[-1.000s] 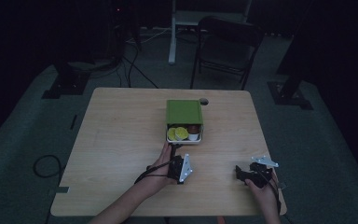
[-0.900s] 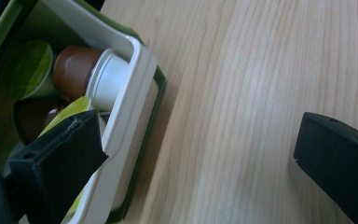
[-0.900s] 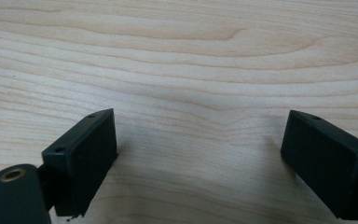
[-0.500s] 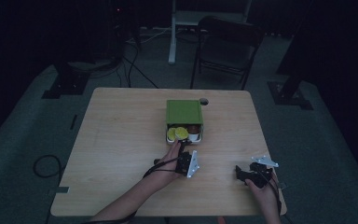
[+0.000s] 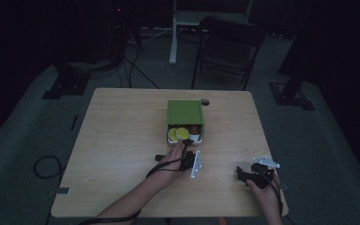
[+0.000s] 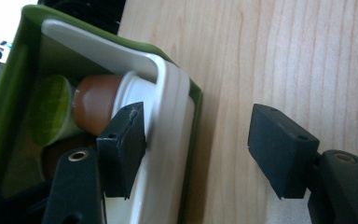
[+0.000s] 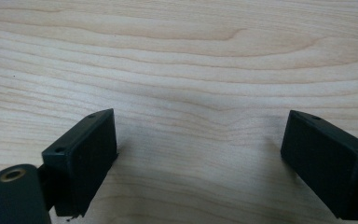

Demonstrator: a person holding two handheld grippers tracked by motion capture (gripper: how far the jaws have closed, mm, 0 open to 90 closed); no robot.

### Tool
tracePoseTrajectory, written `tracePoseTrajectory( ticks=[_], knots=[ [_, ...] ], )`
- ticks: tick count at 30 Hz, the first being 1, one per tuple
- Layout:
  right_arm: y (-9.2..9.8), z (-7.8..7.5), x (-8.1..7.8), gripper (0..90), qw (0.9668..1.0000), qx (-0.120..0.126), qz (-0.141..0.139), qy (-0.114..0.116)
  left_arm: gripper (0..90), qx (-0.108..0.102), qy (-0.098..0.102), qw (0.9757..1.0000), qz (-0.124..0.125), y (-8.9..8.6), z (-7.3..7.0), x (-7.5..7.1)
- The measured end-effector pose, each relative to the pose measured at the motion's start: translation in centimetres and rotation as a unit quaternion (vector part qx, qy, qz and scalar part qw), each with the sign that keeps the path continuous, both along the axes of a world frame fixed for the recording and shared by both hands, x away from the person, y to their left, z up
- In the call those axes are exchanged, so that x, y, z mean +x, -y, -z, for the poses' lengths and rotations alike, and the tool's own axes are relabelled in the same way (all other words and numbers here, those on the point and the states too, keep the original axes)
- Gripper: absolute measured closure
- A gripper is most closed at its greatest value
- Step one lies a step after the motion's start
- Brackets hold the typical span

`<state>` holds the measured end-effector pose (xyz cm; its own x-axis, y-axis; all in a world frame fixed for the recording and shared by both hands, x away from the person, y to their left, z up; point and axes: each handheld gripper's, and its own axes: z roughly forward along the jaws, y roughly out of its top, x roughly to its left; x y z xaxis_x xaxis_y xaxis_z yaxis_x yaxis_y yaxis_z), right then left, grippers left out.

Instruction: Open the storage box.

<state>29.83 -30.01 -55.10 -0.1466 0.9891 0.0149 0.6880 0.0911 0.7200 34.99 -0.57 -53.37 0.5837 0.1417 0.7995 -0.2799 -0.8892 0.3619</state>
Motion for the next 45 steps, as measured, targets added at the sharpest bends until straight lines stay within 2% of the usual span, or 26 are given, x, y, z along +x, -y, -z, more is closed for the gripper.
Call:
tracePoseTrajectory(
  ticks=[2,5,6,7,10,14,18,21,30,32,36,42,45],
  knots=[
    [0.00,0.00,0.00,10.1,1.0000,0.000,0.000,0.000,43.0,0.007,0.014,0.9999,0.001,0.03,0.15,0.16],
    [0.00,0.00,0.00,10.1,1.0000,0.000,0.000,0.000,44.8,0.033,0.034,0.9989,0.006,0.18,0.52,0.28],
    [0.00,0.00,0.00,10.1,1.0000,0.000,0.000,0.000,44.9,0.033,0.034,0.9989,0.006,0.18,0.52,0.28],
    [0.00,0.00,0.00,10.0,1.0000,0.000,0.000,0.000,45.8,0.043,0.046,0.9980,0.003,0.37,0.70,0.27],
    [0.00,0.00,0.00,10.1,1.0000,0.000,0.000,0.000,48.5,0.059,0.061,0.9964,-0.003,0.57,0.80,0.18],
    [0.00,0.00,0.00,10.1,1.0000,0.000,0.000,0.000,54.1,0.058,0.071,0.9958,-0.007,0.59,0.85,0.27],
    [0.00,0.00,0.00,10.0,1.0000,0.000,0.000,0.000,64.3,0.053,0.084,0.9949,-0.017,0.68,0.70,0.25],
    [0.00,0.00,0.00,10.1,1.0000,0.000,0.000,0.000,70.2,0.050,0.081,0.9953,-0.021,0.71,0.46,0.36],
    [0.00,0.00,0.00,10.0,1.0000,0.000,0.000,0.000,71.7,0.064,0.086,0.9941,-0.016,0.81,0.42,0.30],
    [0.00,0.00,0.00,10.0,1.0000,0.000,0.000,0.000,72.0,0.061,0.078,0.9949,-0.020,0.81,0.23,0.27],
    [0.00,0.00,0.00,10.0,1.0000,0.000,0.000,0.000,72.0,0.039,0.063,0.9970,-0.022,0.80,0.07,0.25],
    [-0.01,0.00,0.04,10.1,1.0000,0.000,0.001,0.000,72.7,0.062,0.069,0.9955,-0.019,0.90,-0.13,-0.02],
    [-0.03,-0.01,0.07,10.1,1.0000,0.000,0.002,0.000,72.9,0.064,0.073,0.9952,-0.015,0.82,-0.08,-0.22]
  ],
)
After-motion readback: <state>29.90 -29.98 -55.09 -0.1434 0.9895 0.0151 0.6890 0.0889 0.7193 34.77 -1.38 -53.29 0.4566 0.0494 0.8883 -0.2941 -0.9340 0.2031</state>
